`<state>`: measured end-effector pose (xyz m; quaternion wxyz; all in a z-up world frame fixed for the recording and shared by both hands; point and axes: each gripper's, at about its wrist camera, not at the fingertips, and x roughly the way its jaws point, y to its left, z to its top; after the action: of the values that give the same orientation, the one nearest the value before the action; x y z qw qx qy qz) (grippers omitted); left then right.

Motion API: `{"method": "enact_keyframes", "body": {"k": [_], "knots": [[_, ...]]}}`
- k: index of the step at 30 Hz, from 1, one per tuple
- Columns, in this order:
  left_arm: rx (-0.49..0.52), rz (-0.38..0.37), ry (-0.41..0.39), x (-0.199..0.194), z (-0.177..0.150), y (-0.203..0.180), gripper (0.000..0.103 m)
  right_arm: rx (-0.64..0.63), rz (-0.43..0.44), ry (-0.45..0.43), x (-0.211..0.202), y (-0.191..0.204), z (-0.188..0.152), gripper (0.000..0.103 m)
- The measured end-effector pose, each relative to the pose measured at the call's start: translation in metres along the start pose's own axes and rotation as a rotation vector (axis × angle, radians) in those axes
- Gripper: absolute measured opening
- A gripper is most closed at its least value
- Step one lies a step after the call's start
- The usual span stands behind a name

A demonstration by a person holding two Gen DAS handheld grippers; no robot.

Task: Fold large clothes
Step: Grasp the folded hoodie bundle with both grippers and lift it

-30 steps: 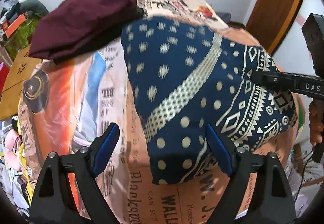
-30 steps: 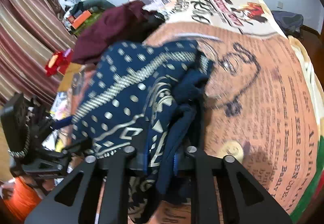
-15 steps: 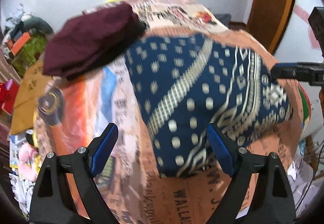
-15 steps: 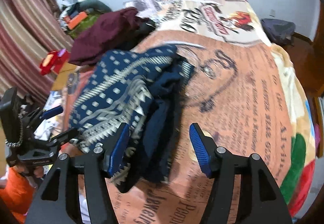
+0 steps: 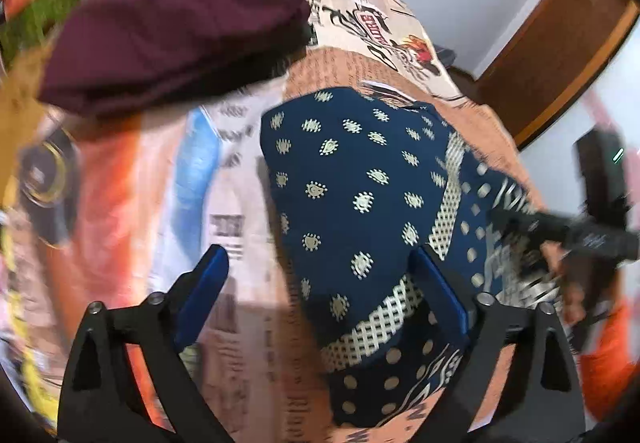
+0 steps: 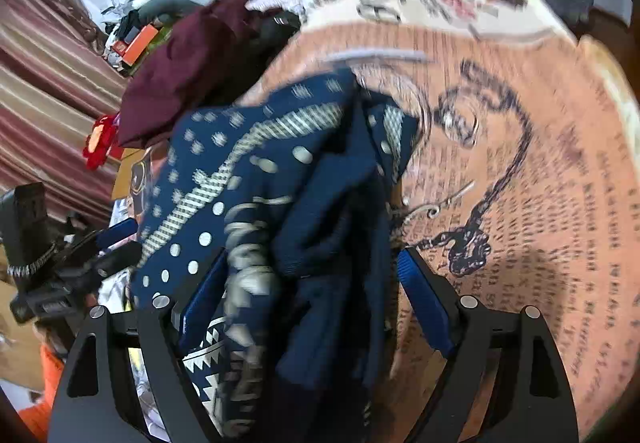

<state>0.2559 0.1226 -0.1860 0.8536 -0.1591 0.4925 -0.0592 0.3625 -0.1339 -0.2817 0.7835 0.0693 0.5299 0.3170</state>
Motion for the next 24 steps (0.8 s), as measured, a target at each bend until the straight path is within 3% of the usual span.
{"method": "enact_keyframes", "body": {"k": [4, 10, 18, 20, 22, 24], "knots": [[-0.092, -0.136, 0.058, 0.024, 0.006, 0.013, 0.1, -0.01, 0.053, 0.027, 0.007, -0.011, 0.003, 0.091], [-0.163, -0.216, 0.106, 0.054, 0.014, 0.018, 0.103, -0.051, 0.045, 0.037, 0.021, -0.009, 0.011, 0.095], [-0.204, -0.279, 0.15, 0.067, 0.017, 0.025, 0.103, -0.007, 0.107, 0.085, 0.043, -0.014, 0.03, 0.095], [-0.204, -0.31, 0.144, 0.063, 0.016, 0.024, 0.09, 0.027, 0.132, 0.089, 0.04, -0.016, 0.03, 0.083], [-0.179, -0.308, 0.131, 0.054, 0.017, 0.022, 0.075, 0.075, 0.165, 0.098, 0.036, -0.019, 0.03, 0.061], [-0.136, -0.282, 0.116, 0.045, 0.016, 0.014, 0.07, 0.101, 0.2, 0.095, 0.028, -0.019, 0.026, 0.05]]}}
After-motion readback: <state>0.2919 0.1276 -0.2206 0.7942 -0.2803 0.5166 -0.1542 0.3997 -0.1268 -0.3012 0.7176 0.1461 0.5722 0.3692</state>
